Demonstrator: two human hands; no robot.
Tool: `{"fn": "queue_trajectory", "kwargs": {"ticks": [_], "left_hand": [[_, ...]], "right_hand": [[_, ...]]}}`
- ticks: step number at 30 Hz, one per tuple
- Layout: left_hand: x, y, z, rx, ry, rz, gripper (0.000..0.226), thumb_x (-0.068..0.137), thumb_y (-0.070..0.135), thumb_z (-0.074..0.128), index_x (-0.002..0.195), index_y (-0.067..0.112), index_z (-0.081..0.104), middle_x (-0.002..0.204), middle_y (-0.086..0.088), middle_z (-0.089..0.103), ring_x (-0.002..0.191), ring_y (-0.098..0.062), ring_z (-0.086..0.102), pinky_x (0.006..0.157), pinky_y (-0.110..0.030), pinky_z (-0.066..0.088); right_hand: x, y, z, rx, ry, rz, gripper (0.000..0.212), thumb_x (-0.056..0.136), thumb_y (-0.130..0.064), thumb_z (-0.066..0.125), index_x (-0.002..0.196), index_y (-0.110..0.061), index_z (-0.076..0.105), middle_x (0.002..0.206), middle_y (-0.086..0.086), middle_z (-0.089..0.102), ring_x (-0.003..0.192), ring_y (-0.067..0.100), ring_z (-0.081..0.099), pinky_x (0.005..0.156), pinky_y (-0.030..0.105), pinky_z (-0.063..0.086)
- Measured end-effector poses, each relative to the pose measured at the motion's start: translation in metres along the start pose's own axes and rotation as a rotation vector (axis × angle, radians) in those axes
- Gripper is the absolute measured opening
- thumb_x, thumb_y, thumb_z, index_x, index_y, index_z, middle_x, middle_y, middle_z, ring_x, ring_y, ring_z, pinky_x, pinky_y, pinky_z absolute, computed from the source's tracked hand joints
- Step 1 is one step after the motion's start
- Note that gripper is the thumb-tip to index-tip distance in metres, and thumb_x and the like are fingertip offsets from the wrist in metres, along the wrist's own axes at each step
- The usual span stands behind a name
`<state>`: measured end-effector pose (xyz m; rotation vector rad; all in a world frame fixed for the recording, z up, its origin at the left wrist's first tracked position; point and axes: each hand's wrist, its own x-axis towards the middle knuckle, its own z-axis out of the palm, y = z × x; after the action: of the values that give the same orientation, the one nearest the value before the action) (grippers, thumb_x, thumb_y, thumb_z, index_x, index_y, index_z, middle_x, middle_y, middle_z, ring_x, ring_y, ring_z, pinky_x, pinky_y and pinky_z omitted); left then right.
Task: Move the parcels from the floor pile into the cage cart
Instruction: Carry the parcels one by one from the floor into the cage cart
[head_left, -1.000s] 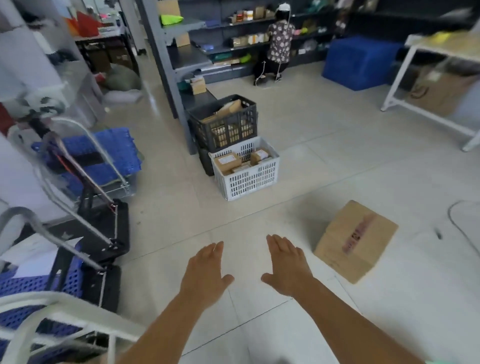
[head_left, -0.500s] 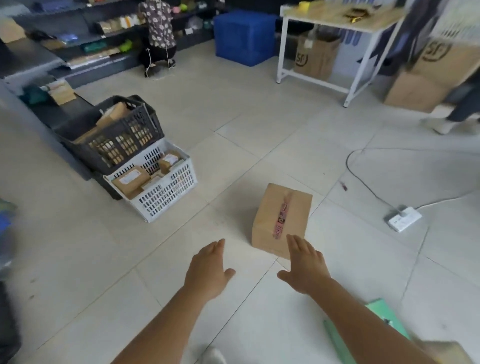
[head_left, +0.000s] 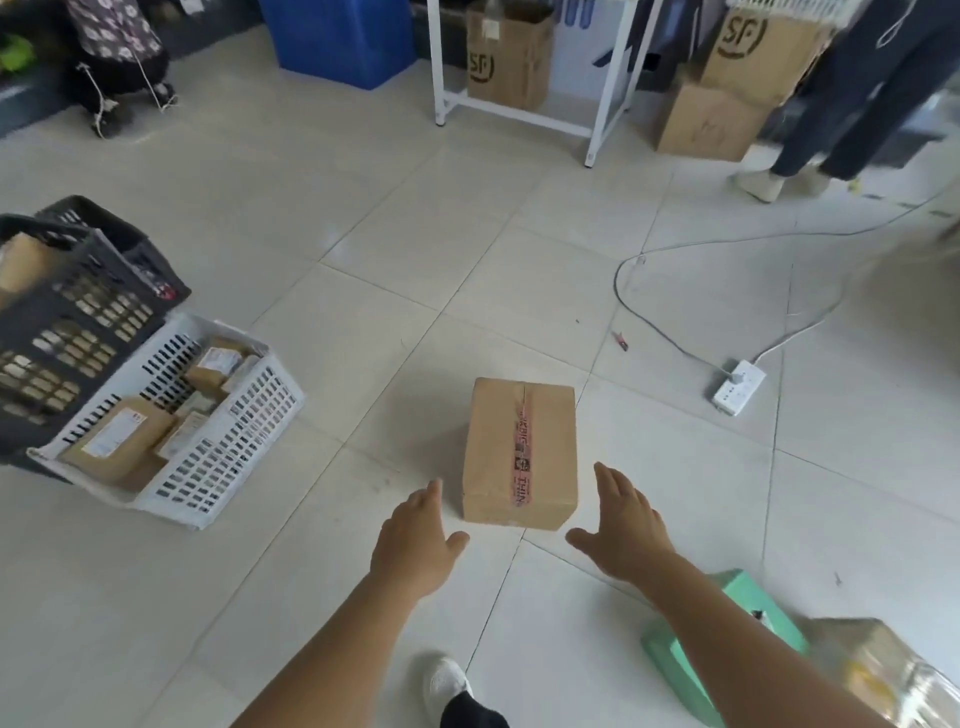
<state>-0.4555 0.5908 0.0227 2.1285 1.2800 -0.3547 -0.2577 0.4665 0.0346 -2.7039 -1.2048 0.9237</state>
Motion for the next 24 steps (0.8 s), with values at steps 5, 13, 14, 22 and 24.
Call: {"fn": "queue_trajectory", "kwargs": {"ticks": [5,13,14,22,24], "left_hand": [[0.061,0.000,-0.006,-0.037,-0.025,-0.015,0.076,0.097,0.040,0.049,0.155,0.017,0.006,0.157,-0.004,0.022,0.141,-0.022,0.028,0.108,-0.035,0.031],[0.181,0.006,0.029,-0.049,-0.073,-0.068,0.077,0.096,0.040,0.050,0.155,0.018,0.005,0.157,-0.005,0.024,0.140,-0.023,0.030,0.108,-0.037,0.033],[0.199,0.005,0.036,-0.060,-0.073,-0.083,0.078,0.095,0.040,0.051,0.155,0.019,0.006,0.157,-0.005,0.024,0.140,-0.023,0.030,0.108,-0.037,0.033],[0.330,-0.020,0.116,-0.160,-0.103,-0.211,0.086,0.090,0.046,0.057,0.155,0.022,0.006,0.158,-0.002,0.023,0.143,-0.021,0.028,0.110,-0.038,0.031],[0.356,-0.027,0.135,-0.209,-0.104,-0.247,0.089,0.089,0.045,0.060,0.155,0.021,0.007,0.158,-0.003,0.023,0.143,-0.021,0.028,0.110,-0.037,0.030]], "right_hand": [[0.053,-0.001,0.006,0.100,-0.020,0.090,0.090,0.088,-0.041,0.066,0.154,-0.014,0.010,0.156,0.002,0.024,0.139,0.026,0.033,0.107,0.036,0.034],[0.174,0.024,0.038,0.238,-0.042,0.182,0.095,0.087,-0.037,0.069,0.155,-0.014,0.007,0.159,0.006,0.020,0.139,0.030,0.034,0.107,0.040,0.035],[0.192,0.028,0.046,0.255,-0.047,0.191,0.096,0.087,-0.037,0.069,0.155,-0.014,0.006,0.159,0.006,0.020,0.139,0.029,0.034,0.107,0.040,0.035],[0.329,0.066,0.121,0.358,-0.103,0.258,0.100,0.085,-0.042,0.069,0.156,-0.015,0.004,0.158,0.004,0.024,0.136,0.027,0.040,0.102,0.040,0.040],[0.357,0.073,0.137,0.379,-0.110,0.262,0.102,0.084,-0.043,0.070,0.156,-0.017,0.002,0.159,0.003,0.021,0.136,0.028,0.040,0.102,0.040,0.040]]}}
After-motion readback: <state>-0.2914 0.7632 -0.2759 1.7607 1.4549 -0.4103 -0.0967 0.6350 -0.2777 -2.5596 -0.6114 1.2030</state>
